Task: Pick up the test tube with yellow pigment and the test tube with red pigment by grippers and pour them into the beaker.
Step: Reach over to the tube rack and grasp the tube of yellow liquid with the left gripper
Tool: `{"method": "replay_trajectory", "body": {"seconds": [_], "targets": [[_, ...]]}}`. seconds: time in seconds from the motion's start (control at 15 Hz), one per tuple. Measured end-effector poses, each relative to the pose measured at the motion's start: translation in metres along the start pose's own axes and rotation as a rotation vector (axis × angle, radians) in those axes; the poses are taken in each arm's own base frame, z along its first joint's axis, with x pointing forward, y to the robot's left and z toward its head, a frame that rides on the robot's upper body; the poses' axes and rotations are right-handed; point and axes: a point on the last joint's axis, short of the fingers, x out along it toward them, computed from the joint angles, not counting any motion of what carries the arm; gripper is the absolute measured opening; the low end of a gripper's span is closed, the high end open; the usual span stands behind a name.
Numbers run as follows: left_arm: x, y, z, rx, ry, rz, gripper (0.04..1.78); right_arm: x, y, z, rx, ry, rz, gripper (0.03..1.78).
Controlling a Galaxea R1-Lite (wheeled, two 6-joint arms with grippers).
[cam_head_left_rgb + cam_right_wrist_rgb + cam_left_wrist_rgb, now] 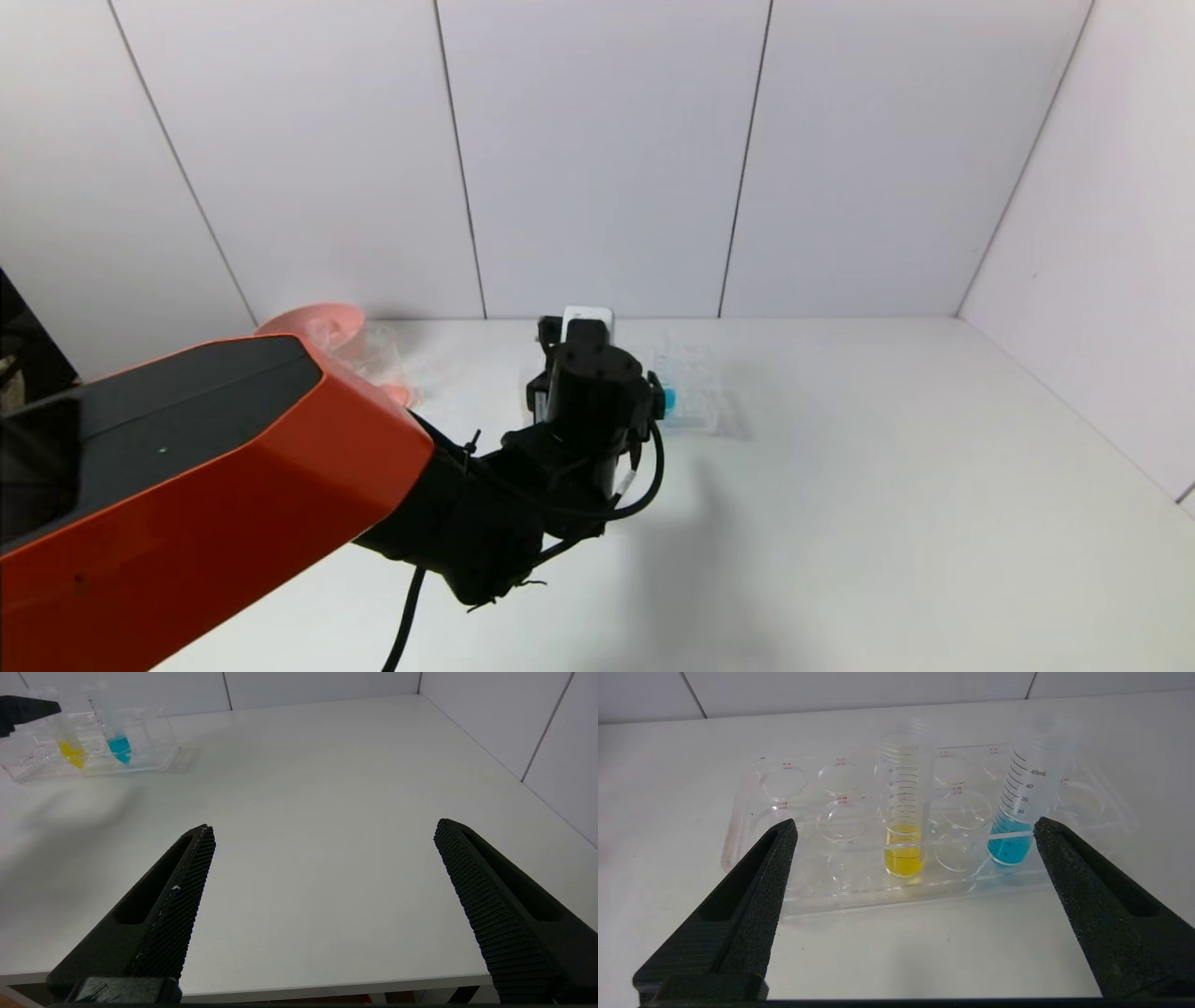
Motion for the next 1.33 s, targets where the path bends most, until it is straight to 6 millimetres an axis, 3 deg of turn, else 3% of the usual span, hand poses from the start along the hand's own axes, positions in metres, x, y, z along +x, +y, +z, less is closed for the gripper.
{"method": "replay_trajectory", "body": {"seconds": [0.47,0.93,1.13,1.33], "targets": [[0.041,0.006,-0.005,0.003,-0.024,0.023,1.76,0.000,0.000,0.000,0.000,0.000,0.000,1.71],[0.051,0.004,-0.003,-0.001,-0.038,-0.013,1.76,0.000,0.000,0.000,0.000,0.000,0.000,1.71],[0.051,0.004,-0.003,-0.003,-0.040,-0.013,1.60,0.000,0.000,0.000,0.000,0.000,0.000,1.71],[0.052,0.004,-0.003,-0.006,-0.044,-0.012,1.20,0.000,0.000,0.000,0.000,0.000,0.000,1.71]]}}
